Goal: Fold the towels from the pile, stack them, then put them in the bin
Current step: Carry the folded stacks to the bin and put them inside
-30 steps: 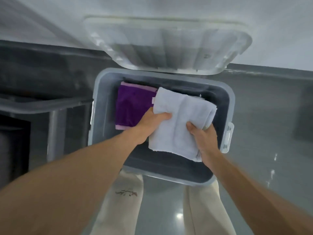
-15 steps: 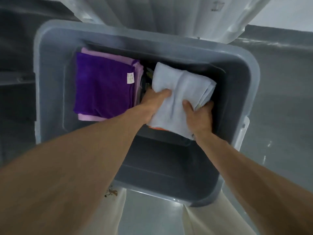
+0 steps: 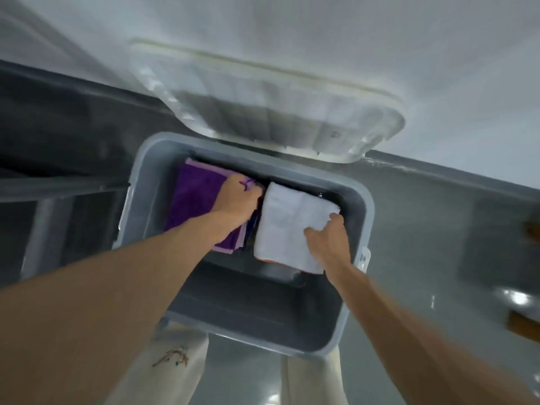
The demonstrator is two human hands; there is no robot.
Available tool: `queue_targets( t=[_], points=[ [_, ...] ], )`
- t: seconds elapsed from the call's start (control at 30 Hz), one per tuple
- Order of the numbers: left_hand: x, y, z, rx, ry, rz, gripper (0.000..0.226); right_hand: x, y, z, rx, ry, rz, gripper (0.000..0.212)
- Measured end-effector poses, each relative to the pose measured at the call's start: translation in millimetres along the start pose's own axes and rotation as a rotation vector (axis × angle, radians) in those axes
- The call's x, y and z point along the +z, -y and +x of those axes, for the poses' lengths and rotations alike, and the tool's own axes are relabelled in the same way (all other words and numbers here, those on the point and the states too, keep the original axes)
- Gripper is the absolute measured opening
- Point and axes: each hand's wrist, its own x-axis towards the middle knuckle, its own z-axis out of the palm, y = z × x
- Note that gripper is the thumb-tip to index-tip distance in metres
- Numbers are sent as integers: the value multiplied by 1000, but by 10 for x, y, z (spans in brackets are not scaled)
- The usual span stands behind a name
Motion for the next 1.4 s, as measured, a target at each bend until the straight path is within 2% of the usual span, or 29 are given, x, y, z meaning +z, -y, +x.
queue_targets(
  t=[0.03,0.1,0.17,0.23,0.3,0.43,0.67,0.8,0.97,1.17,1.3,1.4],
  points=[
    [-184,-149,-57,45,-6,43,7,-84,183,-78,-72,26,-62,65],
    [-510,-405,-76,139,-14,150,12,-238,579,-189,-244,69,-243,58],
    [-783,-611,-17,224,-62,242,33,-381,962,-250,-405,80,-404,51],
    [-1044,-812,55,302,-100,357,44,-481,1357,-270,-551,4,-528,45],
    [-1217,-973,117,372,-158,476,45,-533,1655,-258,-653,-99,-622,45],
    [-1374,-1103,227,514,-232,631,49,-479,1941,-166,-762,-223,-763,49],
    [-1277,-930,485,411,-79,721,56,-299,1886,30,-766,-300,-902,49],
    [-1263,-871,525,442,-157,796,51,-238,1861,96,-778,-384,-942,41],
    [-1206,-655,484,403,-241,714,34,-97,1675,191,-745,-397,-948,32],
    [-1190,-299,393,493,-298,825,33,60,1511,126,-672,-262,-801,35],
    [-1275,-268,429,517,-191,911,35,117,1418,50,-554,-166,-557,37],
    [-1366,-154,457,519,-64,942,41,247,1299,-49,-518,-178,-521,37]
  ],
)
